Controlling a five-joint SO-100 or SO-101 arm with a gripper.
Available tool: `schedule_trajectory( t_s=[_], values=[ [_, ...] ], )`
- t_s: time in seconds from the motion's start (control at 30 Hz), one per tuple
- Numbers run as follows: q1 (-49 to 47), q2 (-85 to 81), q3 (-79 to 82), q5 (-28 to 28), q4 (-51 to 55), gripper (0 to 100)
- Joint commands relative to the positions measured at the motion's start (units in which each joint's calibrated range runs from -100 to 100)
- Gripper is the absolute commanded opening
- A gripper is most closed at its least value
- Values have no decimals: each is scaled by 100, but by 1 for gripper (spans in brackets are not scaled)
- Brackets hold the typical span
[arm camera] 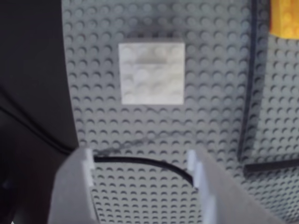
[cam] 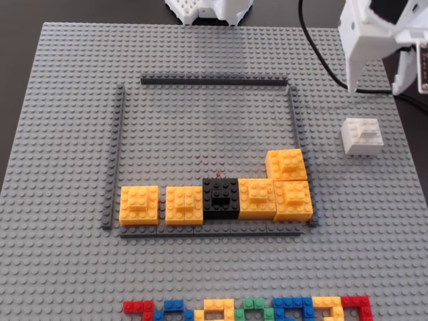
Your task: Grab the cube and place it into the grid
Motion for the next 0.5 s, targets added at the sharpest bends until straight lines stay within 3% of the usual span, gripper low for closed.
schedule_trajectory(
  t_s=[0.0,0.47],
  values=[
    [63,-62,-504,88,-42,28],
    [166,523,-985,244,-193,26]
  ],
)
